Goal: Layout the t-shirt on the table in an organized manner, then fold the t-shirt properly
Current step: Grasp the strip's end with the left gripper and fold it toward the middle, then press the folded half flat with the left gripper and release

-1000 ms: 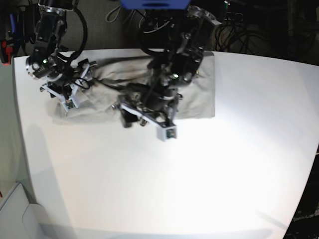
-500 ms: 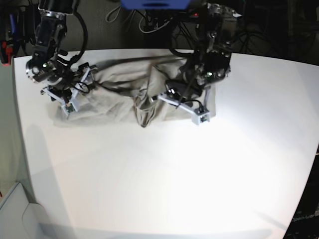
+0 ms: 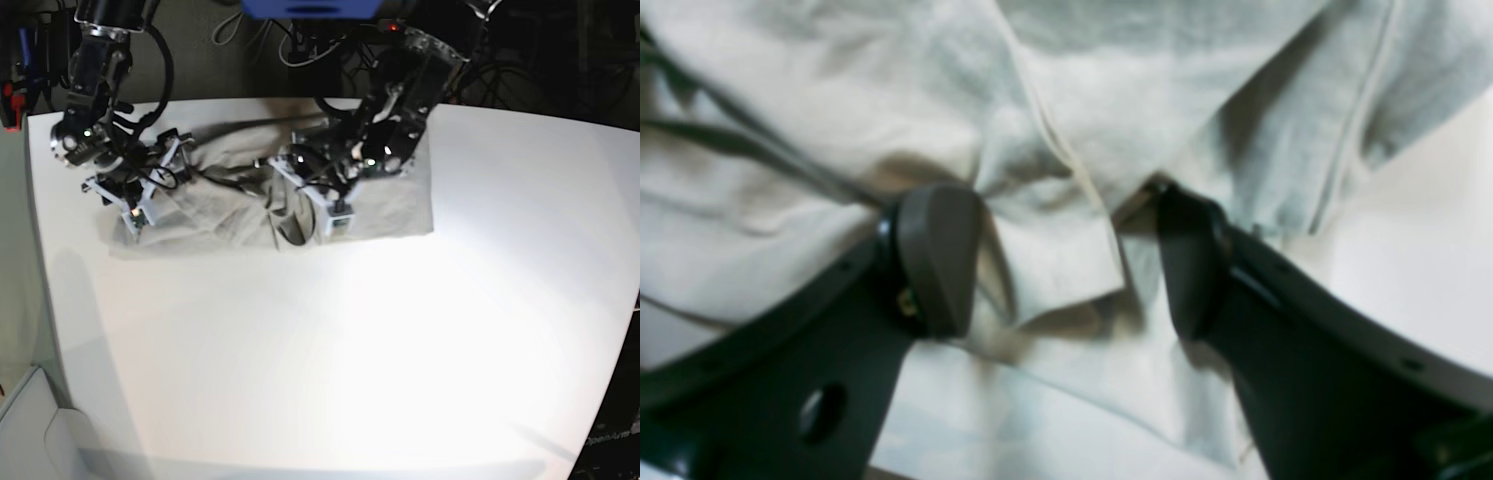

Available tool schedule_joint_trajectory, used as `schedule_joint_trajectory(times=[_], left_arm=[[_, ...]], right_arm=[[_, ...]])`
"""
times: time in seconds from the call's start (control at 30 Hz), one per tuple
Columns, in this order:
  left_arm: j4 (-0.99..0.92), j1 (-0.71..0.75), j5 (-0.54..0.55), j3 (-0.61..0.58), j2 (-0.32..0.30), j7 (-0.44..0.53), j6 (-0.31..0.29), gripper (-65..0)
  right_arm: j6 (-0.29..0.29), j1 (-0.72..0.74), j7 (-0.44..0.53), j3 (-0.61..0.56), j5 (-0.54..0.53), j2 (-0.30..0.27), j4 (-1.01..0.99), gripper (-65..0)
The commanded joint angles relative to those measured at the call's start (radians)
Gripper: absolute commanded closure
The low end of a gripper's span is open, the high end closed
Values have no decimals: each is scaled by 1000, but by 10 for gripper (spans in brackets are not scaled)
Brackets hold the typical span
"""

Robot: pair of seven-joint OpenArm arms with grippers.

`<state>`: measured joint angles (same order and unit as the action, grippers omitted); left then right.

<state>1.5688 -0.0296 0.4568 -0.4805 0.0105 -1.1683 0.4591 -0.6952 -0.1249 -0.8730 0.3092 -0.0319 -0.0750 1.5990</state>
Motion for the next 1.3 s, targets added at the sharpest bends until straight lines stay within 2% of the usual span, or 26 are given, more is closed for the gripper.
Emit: schedule_joint_trajectory(times=[0.0, 0.13, 0.2, 0.27, 0.37, 0.43, 0.57, 0.73, 0.93, 1.07, 1.17, 1.27], left_arm=[[26, -23, 72, -53, -10, 6, 0, 0], [169, -59, 158, -159, -54, 155, -18, 0], [235, -57, 167, -152, -93, 228, -18, 0], [275, -56, 167, -137, -126, 261, -13, 0], [298, -25, 168, -68, -200, 258, -10, 0], [295, 32, 168, 15, -248, 233, 16, 0], [262, 121, 161, 145, -306, 198, 30, 0], [153, 135, 161, 230, -317, 212, 28, 0], [-23, 46, 161, 202, -309, 319, 27, 0], [-103, -20, 164, 142, -307, 376, 27, 0], [-106, -46, 168, 115, -307, 373, 27, 0], [-100, -48, 168, 115, -307, 373, 27, 0]], right_arm=[[-3, -11, -76, -2, 51, -3, -13, -435], [-3, -11, -76, -2, 51, -1, -13, -435], [-3, -11, -76, -2, 51, -1, -13, -435], [-3, -11, -76, -2, 51, -3, -13, -435], [-3, -9, -79, 3, 51, -3, -9, -435], [-3, 4, -85, 5, 51, -4, 5, -435], [-3, 9, -99, 6, 53, -13, 62, -438], [-3, 29, -193, 8, 53, -16, 143, -439], [-3, 61, -266, 21, 53, -12, 209, -439], [-3, 123, -334, 95, 53, 1, 223, -440], [-3, 170, -401, 178, 53, 2, 206, -444], [-3, 215, -463, 242, 53, 2, 176, -477]])
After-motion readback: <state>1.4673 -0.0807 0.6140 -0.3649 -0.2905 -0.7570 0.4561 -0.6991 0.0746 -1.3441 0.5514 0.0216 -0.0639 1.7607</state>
